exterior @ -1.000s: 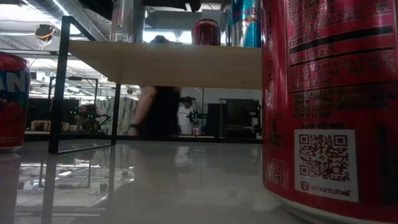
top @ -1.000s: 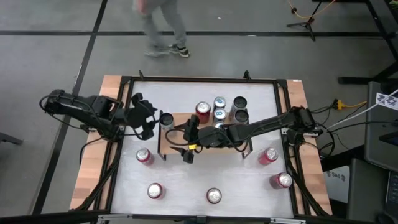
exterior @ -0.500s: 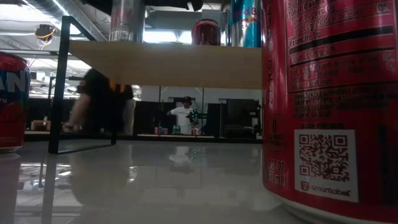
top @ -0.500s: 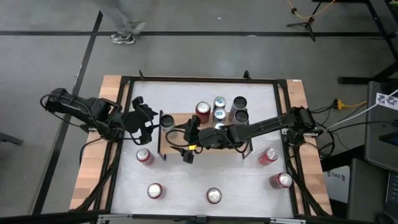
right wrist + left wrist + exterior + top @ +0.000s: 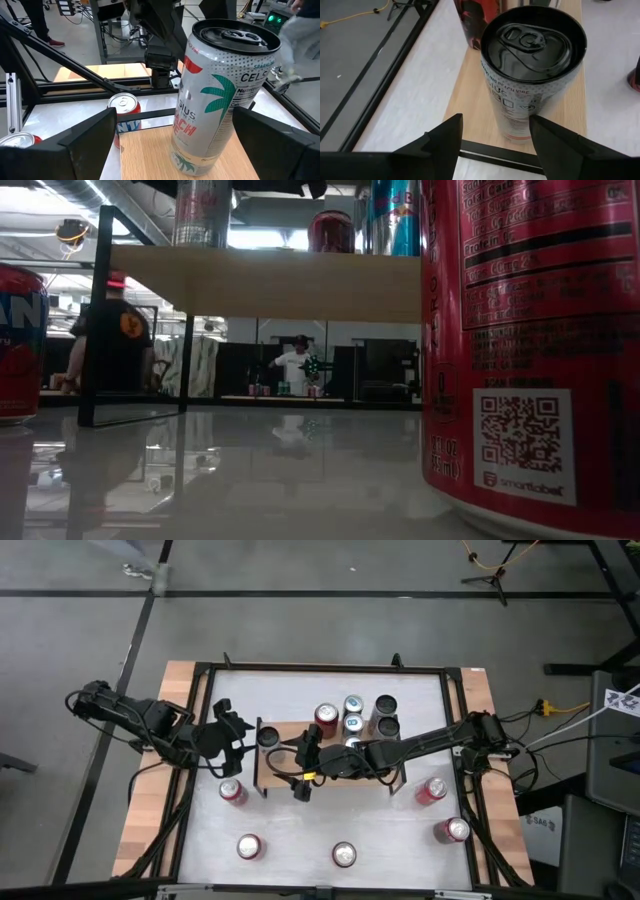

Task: Place canned beverage on shelf
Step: Put the white-pink soda can on the shelf aligned with the other white-pink soda cans

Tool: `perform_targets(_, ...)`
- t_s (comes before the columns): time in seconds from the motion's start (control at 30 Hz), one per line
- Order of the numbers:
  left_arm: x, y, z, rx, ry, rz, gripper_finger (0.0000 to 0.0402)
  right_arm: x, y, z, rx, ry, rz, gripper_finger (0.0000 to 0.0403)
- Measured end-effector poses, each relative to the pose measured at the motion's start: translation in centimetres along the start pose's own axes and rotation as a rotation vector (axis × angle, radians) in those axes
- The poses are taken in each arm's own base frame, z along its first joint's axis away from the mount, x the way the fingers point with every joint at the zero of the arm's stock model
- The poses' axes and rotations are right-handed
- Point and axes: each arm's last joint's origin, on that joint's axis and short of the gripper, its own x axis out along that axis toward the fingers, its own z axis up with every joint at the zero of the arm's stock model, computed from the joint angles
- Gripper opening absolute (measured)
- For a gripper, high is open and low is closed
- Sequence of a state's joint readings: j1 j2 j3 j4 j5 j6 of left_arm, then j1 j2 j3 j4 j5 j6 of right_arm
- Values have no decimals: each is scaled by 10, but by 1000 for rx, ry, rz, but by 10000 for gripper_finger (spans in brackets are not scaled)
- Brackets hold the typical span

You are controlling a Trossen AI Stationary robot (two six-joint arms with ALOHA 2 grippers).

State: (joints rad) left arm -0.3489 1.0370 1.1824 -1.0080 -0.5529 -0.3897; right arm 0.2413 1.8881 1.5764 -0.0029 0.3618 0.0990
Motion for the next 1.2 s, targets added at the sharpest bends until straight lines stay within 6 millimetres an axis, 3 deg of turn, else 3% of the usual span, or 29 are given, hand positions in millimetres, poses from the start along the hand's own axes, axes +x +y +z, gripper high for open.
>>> perform_targets(0.83,0,0,0,-1,-3,5,229,-47,-13,44,-27,-101,21,386)
perform_targets(1.03,0,0,0,0,-1,5,229,-45,-23,57,-38,-211,89,386)
perform_targets(1.2,0,0,0,0,-1,5,229,-40,-42,63,21,-253,177,385)
